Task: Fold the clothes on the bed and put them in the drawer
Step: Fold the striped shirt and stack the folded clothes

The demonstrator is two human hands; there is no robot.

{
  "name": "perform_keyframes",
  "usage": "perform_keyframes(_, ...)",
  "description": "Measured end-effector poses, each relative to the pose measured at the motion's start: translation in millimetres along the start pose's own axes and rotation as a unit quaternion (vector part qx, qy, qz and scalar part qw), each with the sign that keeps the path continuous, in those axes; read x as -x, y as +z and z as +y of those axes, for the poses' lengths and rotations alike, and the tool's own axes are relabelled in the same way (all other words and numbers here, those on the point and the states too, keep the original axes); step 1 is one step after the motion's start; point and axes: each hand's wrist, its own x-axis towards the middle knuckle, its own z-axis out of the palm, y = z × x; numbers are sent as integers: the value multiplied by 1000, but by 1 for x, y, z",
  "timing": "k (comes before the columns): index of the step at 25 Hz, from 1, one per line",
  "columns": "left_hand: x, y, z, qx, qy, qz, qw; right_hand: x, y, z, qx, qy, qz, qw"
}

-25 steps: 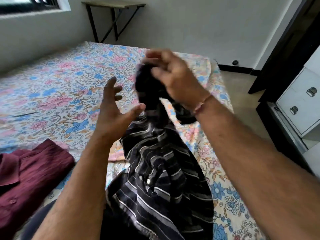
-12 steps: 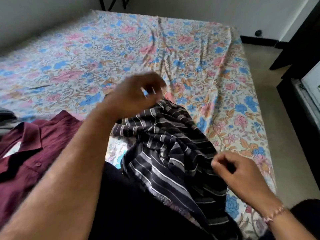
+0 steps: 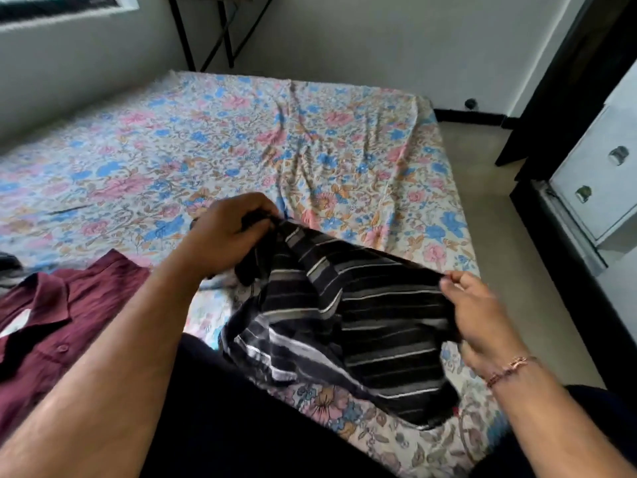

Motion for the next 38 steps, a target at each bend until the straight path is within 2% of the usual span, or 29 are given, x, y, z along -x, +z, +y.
perform_keyframes(1,4,-5,3,30,3,27,999,-9,-9,-23,-4,-45,-11,999)
perform_keyframes(2,6,-10,5,47,3,49,998,-19,-18,-47,61,-106,-25,992)
perform_keyframes(4,9,-23,8,62,3,55,997,-40,-31,-96,244,-214,-29,945)
perform_keyframes(6,8,-24,7,80,-17,7,997,-70,-31,-129,367,-274,-10,889)
perform_keyframes(7,7,-20,5,67,-32,-16,997,-84,-26,-134,429,-290,2,855)
perform_keyframes(9,6,-4,-7,-43,-47,-27,998,-94,-10,-123,530,-303,2,792)
perform_keyframes(10,6,3,-10,-97,-54,-25,994,-94,-4,-106,539,-315,10,781)
perform_keyframes(11,5,7,-10,-122,-61,-15,991,-83,3,-87,507,-328,36,796)
perform_keyframes(13,2,9,-11,-122,-68,9,990,-43,11,-43,352,-305,111,878)
perform_keyframes(15,1,8,-11,-128,-74,21,989,2,16,5,235,-185,145,943)
perform_keyframes(18,2,7,-8,-135,-79,25,987,39,16,60,154,24,68,985)
perform_keyframes(20,3,7,-4,-130,-78,26,988,42,26,65,11,90,24,996)
perform_keyframes(23,6,9,2,-115,-81,29,990,31,42,59,-26,48,55,997)
perform_keyframes(25,7,5,4,-95,-102,72,988,20,40,45,-72,49,90,992)
perform_keyframes(27,5,-3,4,-78,-143,143,976,10,28,23,-185,70,113,974)
perform_keyframes(29,5,-13,4,-78,-158,184,967,0,8,-2,-285,88,102,949)
perform_keyframes(30,7,-19,7,-82,-147,189,967,-5,-4,-15,-297,83,87,947)
perform_keyframes(32,4,-38,19,-93,-108,205,968,-14,-27,-53,-192,18,45,980)
perform_keyframes(33,0,-50,28,-99,-85,218,967,-17,-38,-74,-90,-50,30,994)
perform_keyframes(34,-6,-62,37,-107,-59,238,964,-20,-48,-96,27,-150,21,988)
perform_keyframes(36,-31,-94,54,-105,-23,283,953,-26,-64,-154,238,-355,0,904)
perform_keyframes(38,-60,-113,53,-97,-33,258,961,-34,-66,-195,346,-425,-37,836)
